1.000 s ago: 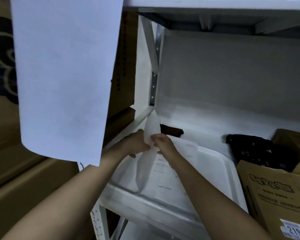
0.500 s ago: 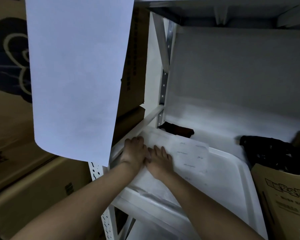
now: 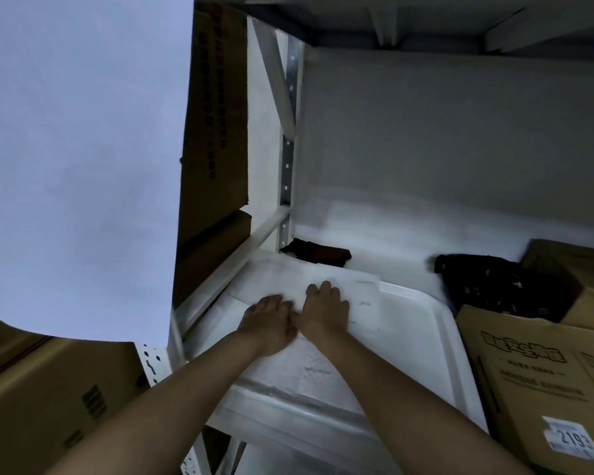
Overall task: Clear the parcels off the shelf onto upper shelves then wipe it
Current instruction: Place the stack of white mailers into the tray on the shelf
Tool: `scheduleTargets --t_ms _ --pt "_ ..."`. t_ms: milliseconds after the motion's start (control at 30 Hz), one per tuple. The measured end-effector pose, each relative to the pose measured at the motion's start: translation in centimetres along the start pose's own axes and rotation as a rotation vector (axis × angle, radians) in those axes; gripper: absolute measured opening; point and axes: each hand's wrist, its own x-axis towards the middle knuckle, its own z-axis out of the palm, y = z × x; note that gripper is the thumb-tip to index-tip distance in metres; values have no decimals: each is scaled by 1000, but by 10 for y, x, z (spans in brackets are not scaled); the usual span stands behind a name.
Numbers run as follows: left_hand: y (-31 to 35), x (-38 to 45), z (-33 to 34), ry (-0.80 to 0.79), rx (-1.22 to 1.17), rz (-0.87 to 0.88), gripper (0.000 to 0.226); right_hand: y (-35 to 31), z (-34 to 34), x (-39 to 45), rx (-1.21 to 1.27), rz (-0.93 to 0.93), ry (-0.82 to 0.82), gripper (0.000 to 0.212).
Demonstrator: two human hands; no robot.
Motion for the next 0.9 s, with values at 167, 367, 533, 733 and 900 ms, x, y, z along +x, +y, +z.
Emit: scheduleTargets --t_ms 167,367,533,733,900 --pt "8 6 -1 -48 19 -13 48 2 3 -1 43 11 7 46" --pt "11 8 -6 -67 -56 -45 39 3 4 -1 -23 -49 37 40" --pt "8 15 -4 -100 -38 -29 48 16 5 1 -31 -153 61 35" --pt "8 19 -5 -37 -89 -64 43 25 -4 4 209 -123 147 21" --pt "29 28 -12 108 -646 16 31 44 -47 -1 635 70 226 26"
